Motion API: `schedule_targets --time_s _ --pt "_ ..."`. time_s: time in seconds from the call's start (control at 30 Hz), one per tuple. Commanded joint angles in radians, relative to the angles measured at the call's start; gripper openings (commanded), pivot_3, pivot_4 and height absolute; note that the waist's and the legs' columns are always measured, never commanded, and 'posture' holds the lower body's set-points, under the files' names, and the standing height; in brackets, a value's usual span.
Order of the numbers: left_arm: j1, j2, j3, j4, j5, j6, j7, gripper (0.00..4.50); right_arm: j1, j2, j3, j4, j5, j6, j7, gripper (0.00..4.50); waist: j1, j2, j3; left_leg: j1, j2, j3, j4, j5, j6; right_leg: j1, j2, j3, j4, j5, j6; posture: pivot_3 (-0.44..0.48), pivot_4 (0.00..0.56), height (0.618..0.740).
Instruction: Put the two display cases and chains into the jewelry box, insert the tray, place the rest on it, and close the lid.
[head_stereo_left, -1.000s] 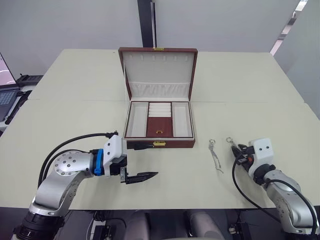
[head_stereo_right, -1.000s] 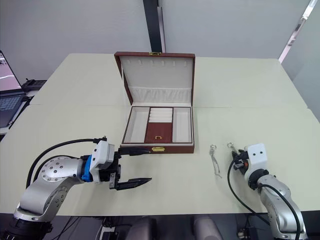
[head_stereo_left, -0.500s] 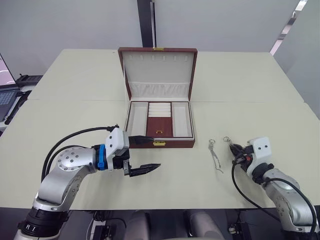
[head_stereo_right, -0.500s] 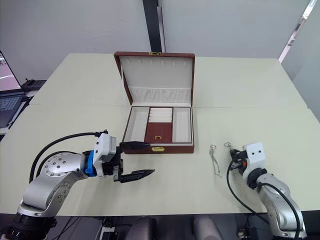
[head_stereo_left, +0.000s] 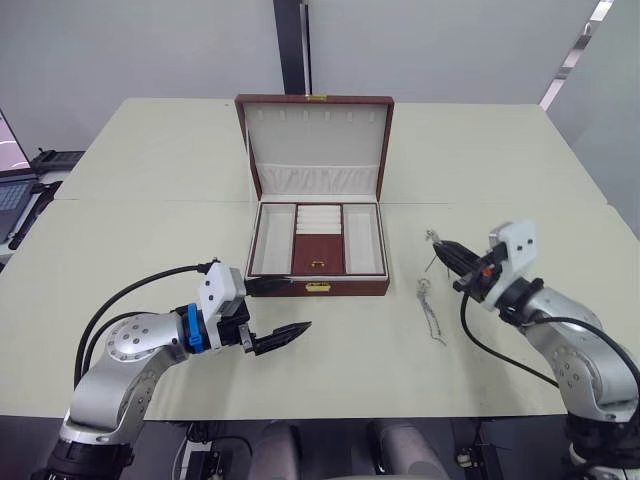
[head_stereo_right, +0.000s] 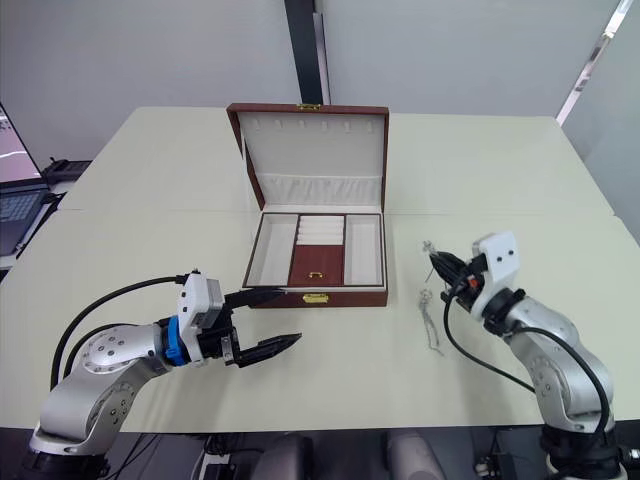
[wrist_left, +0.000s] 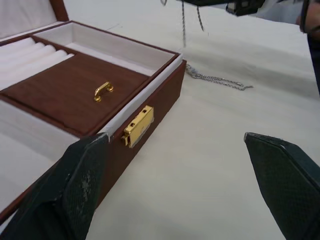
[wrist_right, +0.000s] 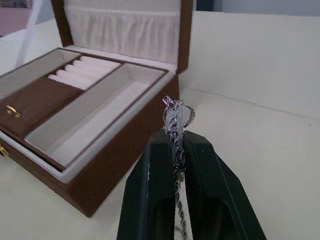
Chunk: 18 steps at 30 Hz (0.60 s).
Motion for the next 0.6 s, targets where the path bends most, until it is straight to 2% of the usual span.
schedule_targets --time_s 0.03,0.23,0.6 --pt "0.047 -0.023 0.057 -0.056 -0.019 -0.023 0.05 4.5 -0.102 0.017 0.033 0.022 0.023 0.011 0.013 0.04 0.002 0.0 0.0 0.0 0.0 0.0 0.0 0.0 0.0 0.0 0.0 0.0 0.0 0.0 0.0 0.0 0.15 0.74" --pt "0.189 -0.075 0.164 -0.078 -0.01 -0.062 0.135 4.5 -0.32 0.136 0.17 0.166 0.004 0.018 0.042 0.04 -0.005 0.0 0.0 0.0 0.0 0.0 0.0 0.0 0.0 0.0 0.0 0.0 0.0 0.0 0.0 0.0 0.15 0.74" --pt "0.334 -0.151 0.259 -0.166 -0.011 -0.082 0.264 4.5 -0.56 0.352 0.34 0.484 -0.109 -0.103 0.093 0.04 -0.002 0.0 0.0 0.0 0.001 0.0 0.0 0.0 0.0 -0.001 -0.001 -0.002 0.001 0.0 -0.001 0.0 0.15 0.74"
